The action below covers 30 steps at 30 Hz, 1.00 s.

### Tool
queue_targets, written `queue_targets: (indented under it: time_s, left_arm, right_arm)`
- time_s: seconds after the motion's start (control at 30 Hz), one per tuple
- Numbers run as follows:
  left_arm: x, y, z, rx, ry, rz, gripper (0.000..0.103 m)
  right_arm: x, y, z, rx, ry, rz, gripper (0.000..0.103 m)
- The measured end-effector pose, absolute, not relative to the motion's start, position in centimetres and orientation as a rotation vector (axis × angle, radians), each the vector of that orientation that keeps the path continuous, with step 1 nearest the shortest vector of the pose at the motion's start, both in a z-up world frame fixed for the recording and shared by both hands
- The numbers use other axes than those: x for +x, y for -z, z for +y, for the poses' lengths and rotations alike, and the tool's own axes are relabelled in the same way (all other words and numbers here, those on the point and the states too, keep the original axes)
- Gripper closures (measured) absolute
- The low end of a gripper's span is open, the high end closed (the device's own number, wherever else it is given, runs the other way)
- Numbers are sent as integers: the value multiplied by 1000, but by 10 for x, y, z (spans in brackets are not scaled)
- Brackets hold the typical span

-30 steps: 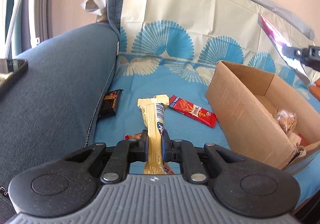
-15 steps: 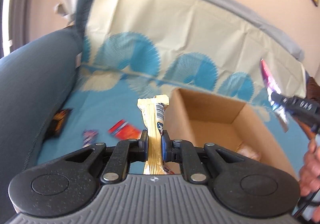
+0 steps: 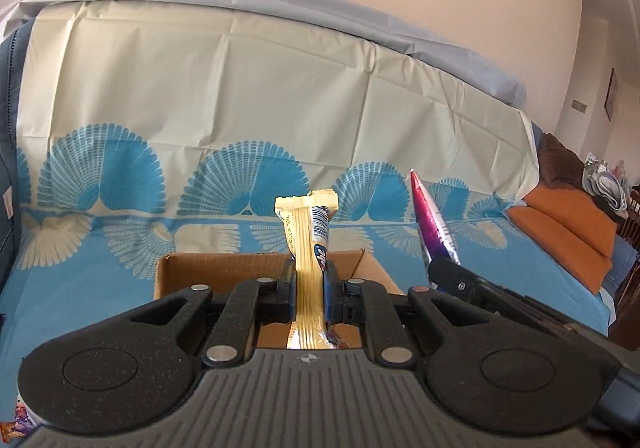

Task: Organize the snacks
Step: 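Carry both snacks over the box and open both tools to release, then move both empty tools back to the remaining snacks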

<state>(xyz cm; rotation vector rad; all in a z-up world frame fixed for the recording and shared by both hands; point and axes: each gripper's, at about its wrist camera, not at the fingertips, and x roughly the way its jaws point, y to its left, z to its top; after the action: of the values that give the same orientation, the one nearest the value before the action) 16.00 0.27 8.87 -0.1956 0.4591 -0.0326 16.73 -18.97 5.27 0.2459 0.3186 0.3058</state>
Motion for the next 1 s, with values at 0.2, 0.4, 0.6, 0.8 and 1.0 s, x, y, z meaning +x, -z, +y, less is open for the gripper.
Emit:
queue_targets:
  time_s: [0.2, 0.4, 0.6, 0.8, 1.0]
  left_arm:
    - [169, -86, -4, -195, 25, 479, 43]
    - [140, -68, 21, -199, -45, 488, 29]
    - [78, -55, 65, -170, -176, 399, 28]
    - [21, -52, 128, -167, -317, 380, 28]
    - [-21, -42, 201, -275, -385, 442, 71]
  right_arm:
    - [169, -50, -184, 211, -270, 348, 83]
    - [172, -43, -182, 230, -243, 389, 55]
    - [168, -43, -165, 187, -263, 382, 53]
    - [161, -44, -141, 144, -295, 371, 52]
    - [145, -44, -102, 99, -370, 359, 54]
